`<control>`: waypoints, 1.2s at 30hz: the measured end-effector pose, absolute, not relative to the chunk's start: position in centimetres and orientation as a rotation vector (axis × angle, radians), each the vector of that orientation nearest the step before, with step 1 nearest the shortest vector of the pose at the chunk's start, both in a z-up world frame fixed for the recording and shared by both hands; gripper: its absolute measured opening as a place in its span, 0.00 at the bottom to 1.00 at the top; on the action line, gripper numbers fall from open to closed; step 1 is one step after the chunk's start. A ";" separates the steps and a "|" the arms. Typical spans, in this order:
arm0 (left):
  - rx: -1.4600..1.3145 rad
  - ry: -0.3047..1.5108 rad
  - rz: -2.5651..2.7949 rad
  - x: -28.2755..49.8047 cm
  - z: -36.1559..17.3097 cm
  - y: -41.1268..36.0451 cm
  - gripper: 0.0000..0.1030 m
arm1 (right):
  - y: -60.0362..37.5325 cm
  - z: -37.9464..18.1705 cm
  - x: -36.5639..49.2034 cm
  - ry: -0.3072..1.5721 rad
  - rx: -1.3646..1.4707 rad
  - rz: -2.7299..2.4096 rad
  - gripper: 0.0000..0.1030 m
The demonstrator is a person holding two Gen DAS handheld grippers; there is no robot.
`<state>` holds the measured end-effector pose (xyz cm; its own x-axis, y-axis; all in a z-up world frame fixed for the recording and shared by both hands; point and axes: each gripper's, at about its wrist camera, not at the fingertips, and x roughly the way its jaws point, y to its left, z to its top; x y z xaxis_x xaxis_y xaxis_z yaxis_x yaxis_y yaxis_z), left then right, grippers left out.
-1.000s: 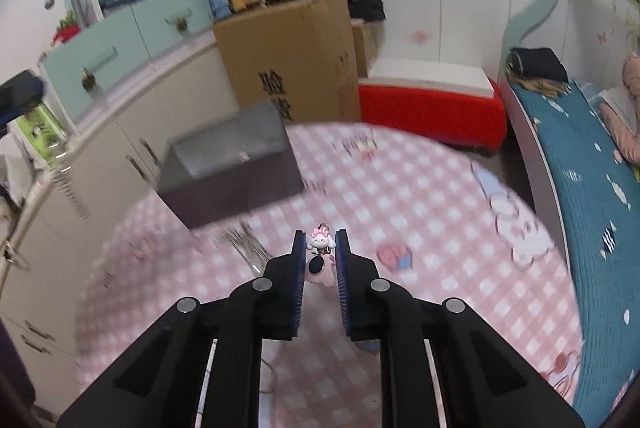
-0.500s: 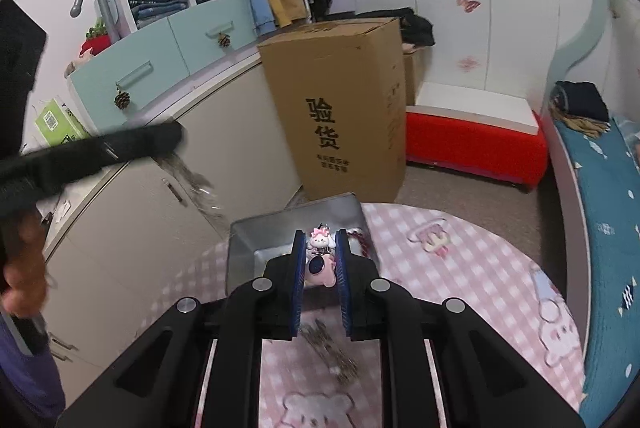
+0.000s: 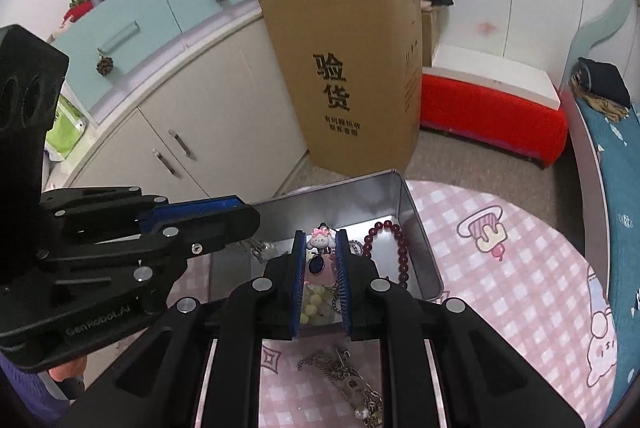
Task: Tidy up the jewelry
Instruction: 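Carry both held pieces over the grey box and open both tools, then reach the right tool to the silver letter-pendant chain and grasp it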
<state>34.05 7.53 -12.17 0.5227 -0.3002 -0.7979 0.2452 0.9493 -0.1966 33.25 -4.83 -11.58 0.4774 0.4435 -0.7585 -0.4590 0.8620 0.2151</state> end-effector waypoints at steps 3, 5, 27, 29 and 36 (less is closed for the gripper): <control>-0.059 0.972 -0.320 34.0 -12.7 7.5 0.14 | -4.6 -12.2 33.5 0.936 -0.021 0.549 0.14; -0.062 0.973 -0.317 34.0 -12.7 7.4 0.14 | -4.6 -12.5 33.5 0.944 -0.015 0.551 0.14; -0.159 0.805 -0.217 27.9 -7.9 8.2 0.71 | -10.7 -9.3 29.1 0.844 0.027 0.497 0.37; -0.153 0.790 -0.209 27.0 -7.9 7.9 0.71 | -11.4 -9.9 28.4 0.846 0.007 0.476 0.39; -0.168 0.807 -0.191 25.0 -9.2 8.1 0.71 | -11.4 -16.0 25.8 0.941 -0.099 0.436 0.40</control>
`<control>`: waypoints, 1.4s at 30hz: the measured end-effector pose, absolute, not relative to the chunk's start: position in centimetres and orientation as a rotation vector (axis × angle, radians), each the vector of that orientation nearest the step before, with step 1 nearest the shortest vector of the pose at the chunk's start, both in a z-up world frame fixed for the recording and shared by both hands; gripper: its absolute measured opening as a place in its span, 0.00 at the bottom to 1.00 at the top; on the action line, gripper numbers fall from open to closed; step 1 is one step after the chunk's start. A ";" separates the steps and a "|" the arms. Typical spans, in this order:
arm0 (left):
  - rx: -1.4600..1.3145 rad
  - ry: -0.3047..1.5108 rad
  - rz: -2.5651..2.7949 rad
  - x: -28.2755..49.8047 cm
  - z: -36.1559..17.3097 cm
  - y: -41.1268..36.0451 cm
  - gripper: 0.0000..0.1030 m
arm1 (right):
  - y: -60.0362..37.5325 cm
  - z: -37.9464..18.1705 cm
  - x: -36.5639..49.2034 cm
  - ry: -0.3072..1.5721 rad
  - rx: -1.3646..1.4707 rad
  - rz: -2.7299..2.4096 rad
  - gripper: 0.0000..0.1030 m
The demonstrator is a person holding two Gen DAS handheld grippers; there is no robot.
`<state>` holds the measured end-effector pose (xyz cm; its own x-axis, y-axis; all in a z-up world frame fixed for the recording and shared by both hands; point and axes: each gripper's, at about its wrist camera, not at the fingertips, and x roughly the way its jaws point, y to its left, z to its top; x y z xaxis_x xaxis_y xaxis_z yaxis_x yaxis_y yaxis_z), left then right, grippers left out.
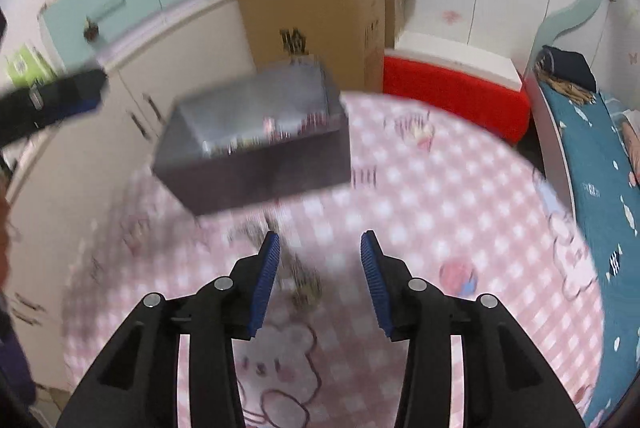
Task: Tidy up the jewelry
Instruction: 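Reach the right tool to the silver letter-pendant chain and grasp it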
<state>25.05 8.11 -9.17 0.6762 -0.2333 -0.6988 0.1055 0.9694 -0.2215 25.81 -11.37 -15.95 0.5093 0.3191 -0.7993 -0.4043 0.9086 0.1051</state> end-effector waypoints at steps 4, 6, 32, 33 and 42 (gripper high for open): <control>-0.168 0.822 -0.188 24.1 -9.9 8.3 0.71 | -10.8 -17.6 24.8 0.948 -0.103 0.448 0.40; -0.175 0.833 -0.188 23.9 -10.3 8.4 0.71 | -10.2 -17.6 24.3 0.926 -0.118 0.459 0.40; -0.207 0.888 -0.217 22.8 -11.7 8.6 0.71 | -10.9 -17.8 22.6 0.898 -0.086 0.517 0.02; -0.205 0.887 -0.218 22.8 -11.7 8.5 0.71 | -11.2 -17.7 22.7 0.898 -0.075 0.514 0.02; -0.199 0.903 -0.222 22.6 -12.1 7.9 0.71 | -12.2 -16.9 22.4 0.883 -0.062 0.503 0.05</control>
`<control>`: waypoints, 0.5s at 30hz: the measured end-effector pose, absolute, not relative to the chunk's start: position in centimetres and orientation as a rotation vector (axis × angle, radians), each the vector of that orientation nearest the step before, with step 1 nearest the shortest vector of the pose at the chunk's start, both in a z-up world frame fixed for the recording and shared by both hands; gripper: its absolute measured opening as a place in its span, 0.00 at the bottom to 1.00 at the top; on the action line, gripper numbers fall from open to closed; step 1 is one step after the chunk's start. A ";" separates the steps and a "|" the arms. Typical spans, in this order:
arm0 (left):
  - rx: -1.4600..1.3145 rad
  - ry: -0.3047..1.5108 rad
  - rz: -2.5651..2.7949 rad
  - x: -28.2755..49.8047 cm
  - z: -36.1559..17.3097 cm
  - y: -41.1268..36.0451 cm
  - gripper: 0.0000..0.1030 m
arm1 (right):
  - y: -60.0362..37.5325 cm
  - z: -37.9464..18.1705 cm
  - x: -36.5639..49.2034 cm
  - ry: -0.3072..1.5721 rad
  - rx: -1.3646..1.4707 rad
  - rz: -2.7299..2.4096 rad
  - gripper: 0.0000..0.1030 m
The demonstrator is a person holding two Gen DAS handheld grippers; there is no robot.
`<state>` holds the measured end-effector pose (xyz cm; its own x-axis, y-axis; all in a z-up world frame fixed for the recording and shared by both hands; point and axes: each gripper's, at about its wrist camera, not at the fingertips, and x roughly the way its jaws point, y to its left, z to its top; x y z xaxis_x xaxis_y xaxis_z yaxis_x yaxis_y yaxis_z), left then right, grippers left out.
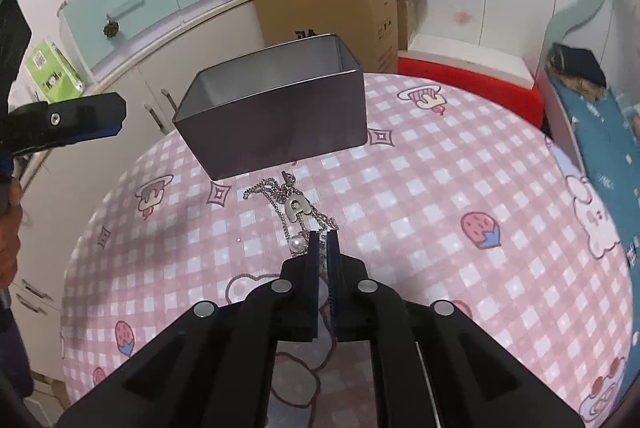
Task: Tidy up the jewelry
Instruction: 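Reach the right tool to the silver letter-pendant chain and grasp it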
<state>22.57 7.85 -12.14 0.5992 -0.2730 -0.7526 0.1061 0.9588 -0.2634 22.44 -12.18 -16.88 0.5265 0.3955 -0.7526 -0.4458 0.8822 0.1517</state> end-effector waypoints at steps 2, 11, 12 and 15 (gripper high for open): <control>-0.195 0.904 -0.223 22.5 -12.2 7.9 0.71 | -12.0 -16.6 22.2 0.857 -0.085 0.478 0.06; -0.213 0.918 -0.213 22.6 -12.6 8.6 0.71 | -10.1 -17.6 22.1 0.907 -0.163 0.537 0.15; -0.212 0.921 -0.217 22.6 -12.6 8.6 0.71 | -9.8 -17.8 22.1 0.909 -0.164 0.537 0.16; -0.204 0.927 -0.217 22.6 -12.9 8.5 0.71 | -9.4 -18.1 22.2 0.917 -0.158 0.548 0.16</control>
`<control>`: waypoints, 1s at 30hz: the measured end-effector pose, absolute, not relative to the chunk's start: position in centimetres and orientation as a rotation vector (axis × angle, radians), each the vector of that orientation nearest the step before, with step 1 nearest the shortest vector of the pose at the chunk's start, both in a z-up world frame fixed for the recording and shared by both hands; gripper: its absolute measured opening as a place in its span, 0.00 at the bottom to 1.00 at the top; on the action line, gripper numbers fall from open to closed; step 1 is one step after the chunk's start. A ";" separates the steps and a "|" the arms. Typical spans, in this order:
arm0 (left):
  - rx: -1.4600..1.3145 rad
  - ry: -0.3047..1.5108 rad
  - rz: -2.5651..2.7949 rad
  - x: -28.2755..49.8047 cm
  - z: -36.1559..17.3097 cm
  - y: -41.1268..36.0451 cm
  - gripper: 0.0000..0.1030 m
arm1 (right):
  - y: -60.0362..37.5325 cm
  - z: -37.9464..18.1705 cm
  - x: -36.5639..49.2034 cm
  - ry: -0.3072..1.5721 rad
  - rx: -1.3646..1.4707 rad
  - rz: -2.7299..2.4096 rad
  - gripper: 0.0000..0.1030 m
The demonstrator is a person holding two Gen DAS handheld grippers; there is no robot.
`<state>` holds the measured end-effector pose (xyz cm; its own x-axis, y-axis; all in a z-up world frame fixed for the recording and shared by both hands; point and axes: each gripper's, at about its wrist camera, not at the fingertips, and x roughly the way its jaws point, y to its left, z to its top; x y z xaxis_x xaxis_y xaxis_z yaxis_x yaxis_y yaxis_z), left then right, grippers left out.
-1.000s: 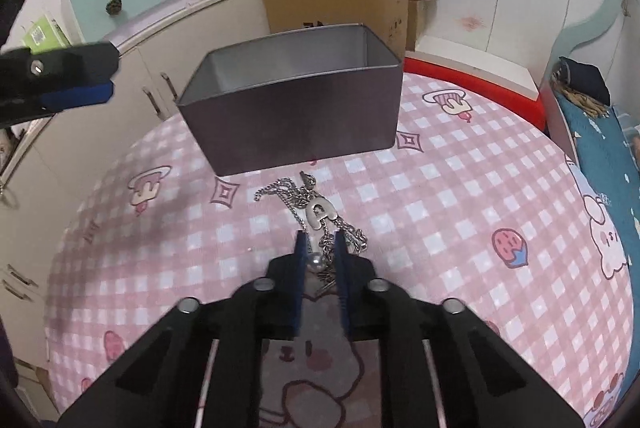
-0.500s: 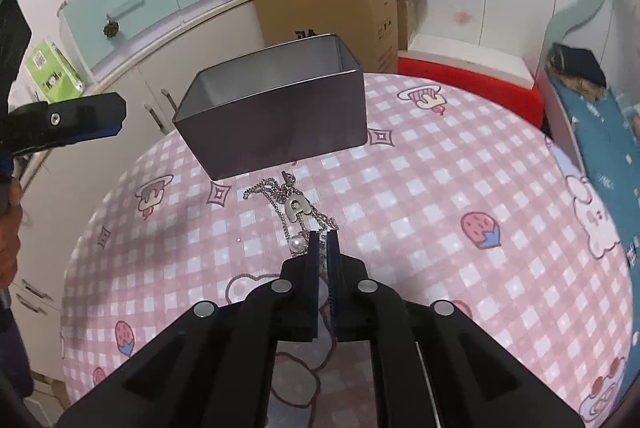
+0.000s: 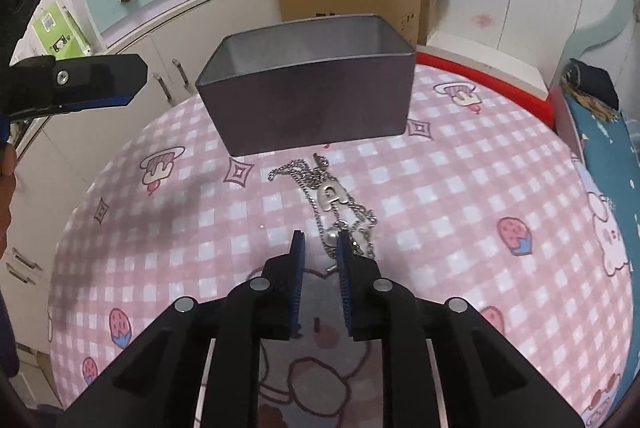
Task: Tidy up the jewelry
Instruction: 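Reach the right tool to the silver letter-pendant chain and grasp it, then lift the silver chain with the right tool while the left tool approaches its end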
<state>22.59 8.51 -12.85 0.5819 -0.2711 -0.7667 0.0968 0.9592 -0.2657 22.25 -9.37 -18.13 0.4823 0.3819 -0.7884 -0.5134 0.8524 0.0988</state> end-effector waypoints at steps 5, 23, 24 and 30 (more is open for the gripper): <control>-0.221 0.932 -0.215 22.7 -13.0 8.9 0.71 | -9.0 -18.1 22.8 0.917 -0.156 0.541 0.16; -0.194 0.987 -0.229 22.6 -15.3 7.5 0.71 | -8.9 -17.6 24.6 0.891 -0.137 0.495 0.25; -0.197 0.992 -0.223 22.5 -15.6 7.5 0.71 | -8.9 -17.6 24.7 0.893 -0.136 0.493 0.25; -0.189 0.995 -0.193 22.7 -16.0 7.9 0.71 | -8.6 -17.9 25.0 0.897 -0.144 0.499 0.26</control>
